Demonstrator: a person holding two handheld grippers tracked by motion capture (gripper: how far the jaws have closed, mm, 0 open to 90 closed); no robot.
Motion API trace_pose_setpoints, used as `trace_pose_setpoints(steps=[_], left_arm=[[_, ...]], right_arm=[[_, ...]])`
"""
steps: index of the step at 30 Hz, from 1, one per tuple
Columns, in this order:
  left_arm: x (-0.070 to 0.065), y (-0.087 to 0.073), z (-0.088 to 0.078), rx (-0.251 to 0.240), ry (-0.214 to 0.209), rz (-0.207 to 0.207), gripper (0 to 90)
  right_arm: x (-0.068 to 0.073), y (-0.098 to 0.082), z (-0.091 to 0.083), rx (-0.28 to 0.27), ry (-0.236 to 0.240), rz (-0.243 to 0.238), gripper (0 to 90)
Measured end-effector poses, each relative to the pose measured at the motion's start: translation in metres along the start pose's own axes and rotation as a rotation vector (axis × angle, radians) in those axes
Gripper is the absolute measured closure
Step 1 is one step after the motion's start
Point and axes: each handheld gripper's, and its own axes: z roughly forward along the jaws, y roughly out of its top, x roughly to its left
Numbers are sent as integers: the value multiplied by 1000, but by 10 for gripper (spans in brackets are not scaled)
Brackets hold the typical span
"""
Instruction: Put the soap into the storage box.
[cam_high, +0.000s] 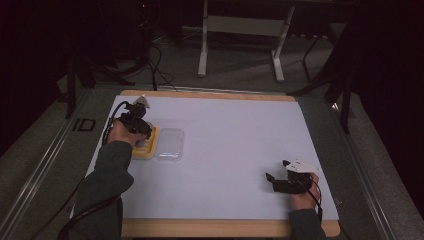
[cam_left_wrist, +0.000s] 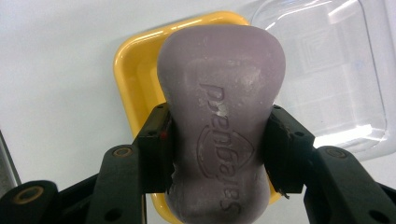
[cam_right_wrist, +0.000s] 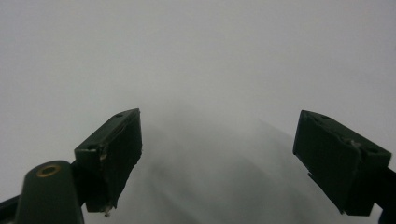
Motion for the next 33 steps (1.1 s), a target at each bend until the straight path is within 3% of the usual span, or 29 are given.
trace_pose_setpoints(steps=[33], left_arm=[[4, -5, 25, 57, -6, -57, 499]], right_arm=[[0, 0, 0, 1, -1, 1, 153]])
